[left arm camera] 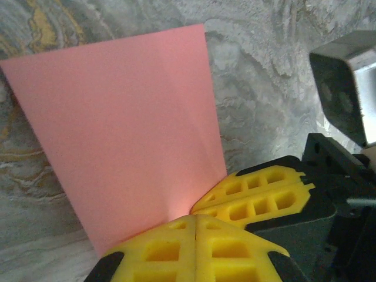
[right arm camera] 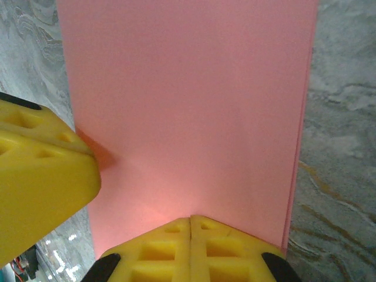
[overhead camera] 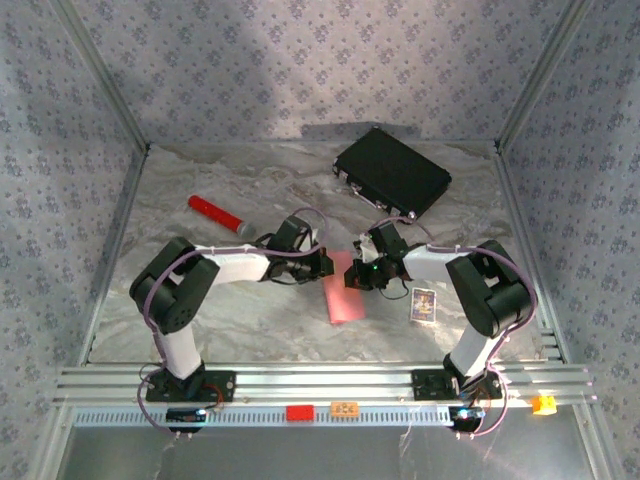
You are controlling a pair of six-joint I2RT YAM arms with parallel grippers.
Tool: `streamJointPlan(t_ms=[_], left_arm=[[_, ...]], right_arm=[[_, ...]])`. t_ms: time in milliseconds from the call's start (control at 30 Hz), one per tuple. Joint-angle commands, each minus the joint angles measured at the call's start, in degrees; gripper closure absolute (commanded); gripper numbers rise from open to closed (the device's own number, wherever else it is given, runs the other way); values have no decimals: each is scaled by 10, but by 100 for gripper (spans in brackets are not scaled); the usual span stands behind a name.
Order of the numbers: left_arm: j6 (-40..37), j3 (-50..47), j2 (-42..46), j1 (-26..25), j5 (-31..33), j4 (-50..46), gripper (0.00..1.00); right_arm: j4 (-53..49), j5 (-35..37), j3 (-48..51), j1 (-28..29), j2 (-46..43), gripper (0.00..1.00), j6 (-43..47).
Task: Fold a paper plane with a square sheet of paper (pick it up from the middle)
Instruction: First fold the square sheet of paper in half at the center of the table.
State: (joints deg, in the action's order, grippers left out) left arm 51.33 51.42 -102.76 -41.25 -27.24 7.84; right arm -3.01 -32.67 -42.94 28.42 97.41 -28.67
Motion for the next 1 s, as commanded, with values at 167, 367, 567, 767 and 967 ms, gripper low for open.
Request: streamJointPlan(t_ms=[167,367,567,767,967], left_arm=[[-27,-24,-31,2,16,-11,100],[-60,-38,-43,4,57,-51,100],[-62,-12,-21,5,41,-55,100],[-55,29,-4,19,16,-52,100],[-55,38,-32,39,-4,-42,100]], right_arm=[[-49,51,27,-5,22,100,-9],[-43,51,29,-2,26,100,-16],[-46,55,28,0,26,100,-18],[-48,59,29,0,23,100,-18],[-47,58,29,-1,23,100,-18]])
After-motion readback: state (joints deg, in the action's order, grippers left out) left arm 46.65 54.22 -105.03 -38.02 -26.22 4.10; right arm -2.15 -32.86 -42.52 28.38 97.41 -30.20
